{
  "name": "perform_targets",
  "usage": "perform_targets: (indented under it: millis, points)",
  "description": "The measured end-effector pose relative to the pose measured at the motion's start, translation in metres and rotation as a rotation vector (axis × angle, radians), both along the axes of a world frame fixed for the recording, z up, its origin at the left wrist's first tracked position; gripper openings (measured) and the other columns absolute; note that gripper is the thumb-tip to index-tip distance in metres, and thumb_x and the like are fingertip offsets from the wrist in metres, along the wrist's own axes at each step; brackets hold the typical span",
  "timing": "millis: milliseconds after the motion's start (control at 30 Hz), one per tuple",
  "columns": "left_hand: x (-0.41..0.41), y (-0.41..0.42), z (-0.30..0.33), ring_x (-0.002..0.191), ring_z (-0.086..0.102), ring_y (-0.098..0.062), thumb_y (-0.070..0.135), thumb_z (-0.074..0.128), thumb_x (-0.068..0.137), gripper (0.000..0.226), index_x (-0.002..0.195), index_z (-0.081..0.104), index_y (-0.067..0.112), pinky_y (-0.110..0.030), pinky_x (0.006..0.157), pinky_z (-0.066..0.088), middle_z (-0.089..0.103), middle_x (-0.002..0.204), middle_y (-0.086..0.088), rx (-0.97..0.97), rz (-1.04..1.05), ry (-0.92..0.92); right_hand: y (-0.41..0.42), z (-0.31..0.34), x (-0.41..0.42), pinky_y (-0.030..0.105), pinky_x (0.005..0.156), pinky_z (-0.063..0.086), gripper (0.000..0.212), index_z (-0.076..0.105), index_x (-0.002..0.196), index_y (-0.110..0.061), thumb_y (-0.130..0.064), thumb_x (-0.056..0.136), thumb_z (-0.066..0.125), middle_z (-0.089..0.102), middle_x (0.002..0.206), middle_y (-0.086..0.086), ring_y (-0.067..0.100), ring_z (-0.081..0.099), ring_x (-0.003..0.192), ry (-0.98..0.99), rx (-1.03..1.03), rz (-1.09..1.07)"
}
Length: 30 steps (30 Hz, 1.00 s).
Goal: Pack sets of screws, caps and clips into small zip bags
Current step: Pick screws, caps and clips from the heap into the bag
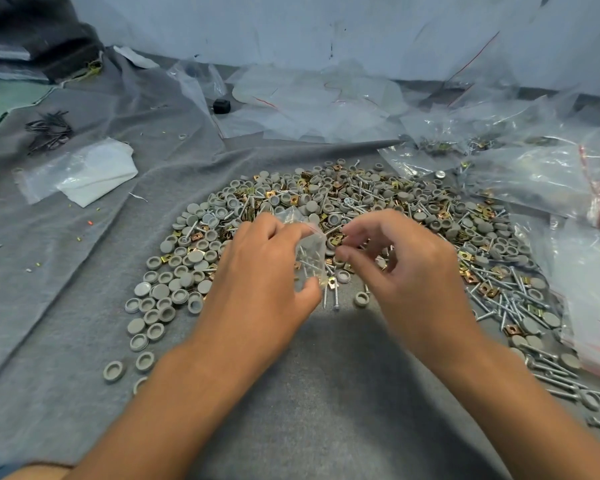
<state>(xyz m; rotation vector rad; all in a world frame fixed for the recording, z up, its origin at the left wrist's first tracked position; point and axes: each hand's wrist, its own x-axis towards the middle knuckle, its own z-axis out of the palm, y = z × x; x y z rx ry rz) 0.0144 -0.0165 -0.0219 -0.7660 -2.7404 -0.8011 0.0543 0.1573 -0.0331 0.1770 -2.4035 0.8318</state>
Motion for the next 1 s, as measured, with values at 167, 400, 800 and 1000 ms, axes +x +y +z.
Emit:
perform_targets:
  millis: [167,400,800,1000]
  points:
    - [0.000,-0.002,0.001,0.101,0.040,-0.006,0.036,0.071,0.088,0.059,0.143,0.050,0.033,-0.021,0.093,0.035,0.038,0.098,0.022,0.016,0.001,-0.015,0.027,-0.011,-0.008,0.025,0.093,0.045,0.025,0.064,0.117,-0.035,-0.034,0.093,0.067,0.057,0.108,-0.021,0.003,0.053,0.105,-0.293,0.199,-0.183]
    - [0.001,-0.002,0.002,0.102,0.038,-0.005,0.036,0.072,0.088,0.061,0.144,0.049,0.033,-0.021,0.094,0.033,0.039,0.100,0.019,0.020,0.004,-0.020,0.021,-0.015,-0.016,0.035,0.084,0.053,0.033,0.064,0.126,-0.038,-0.037,0.093,0.065,0.052,0.113,-0.010,0.011,0.045,0.113,-0.374,0.430,-0.102]
    - [0.000,-0.003,0.001,0.102,0.037,-0.005,0.035,0.072,0.088,0.059,0.143,0.050,0.034,-0.021,0.091,0.031,0.041,0.102,0.016,0.009,0.017,-0.015,0.024,-0.019,-0.015,0.031,0.079,0.049,0.009,0.054,0.108,-0.032,-0.033,0.100,0.055,0.056,0.103,-0.015,0.009,0.051,0.097,-0.359,0.250,-0.086]
    - [-0.001,-0.003,0.000,0.100,0.036,-0.005,0.036,0.070,0.088,0.059,0.144,0.050,0.033,-0.020,0.090,0.030,0.038,0.099,0.019,0.006,0.017,-0.025,0.024,-0.019,-0.013,0.030,0.063,0.049,0.014,0.057,0.105,-0.032,-0.025,0.096,0.065,0.061,0.102,-0.017,0.012,0.047,0.092,-0.340,0.549,-0.052]
